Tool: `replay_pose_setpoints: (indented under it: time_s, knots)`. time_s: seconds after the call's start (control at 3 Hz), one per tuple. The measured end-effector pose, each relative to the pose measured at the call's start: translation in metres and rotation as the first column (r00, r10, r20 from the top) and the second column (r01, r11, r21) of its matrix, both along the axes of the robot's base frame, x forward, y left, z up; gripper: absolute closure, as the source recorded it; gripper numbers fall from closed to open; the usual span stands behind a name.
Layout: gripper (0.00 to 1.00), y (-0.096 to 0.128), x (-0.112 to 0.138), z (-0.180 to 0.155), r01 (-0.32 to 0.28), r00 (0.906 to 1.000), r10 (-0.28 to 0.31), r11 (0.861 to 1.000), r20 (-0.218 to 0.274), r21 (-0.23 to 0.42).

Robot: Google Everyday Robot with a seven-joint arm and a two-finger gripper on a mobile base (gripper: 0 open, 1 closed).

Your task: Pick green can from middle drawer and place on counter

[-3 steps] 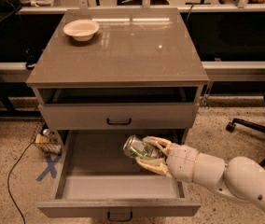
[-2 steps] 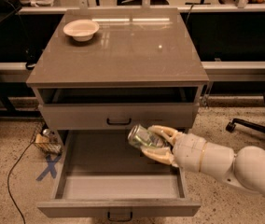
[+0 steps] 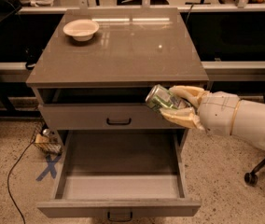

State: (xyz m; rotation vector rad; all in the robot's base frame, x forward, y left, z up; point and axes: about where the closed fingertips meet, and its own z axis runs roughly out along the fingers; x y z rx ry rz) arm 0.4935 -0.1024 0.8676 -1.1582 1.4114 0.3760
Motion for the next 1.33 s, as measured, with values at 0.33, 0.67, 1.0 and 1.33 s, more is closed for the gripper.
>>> replay_pose_setpoints:
  time_s: [0.33,0.67,1.0,1.33]
  knots:
    - [1.0,0.001,0.0,-0.002,-0.002,1.0,0.002,1.0,-0.002,0.001]
    - [1.0,0.001,0.015,0.014,0.003,0.9998,-0.003,1.0,0.02,0.013]
    - [1.0,0.002,0.038,0.048,-0.029,0.9988,0.028,0.999,0.04,0.029]
    - [1.0,0.007,0.08,0.095,-0.06,0.9971,0.06,0.998,0.046,-0.012]
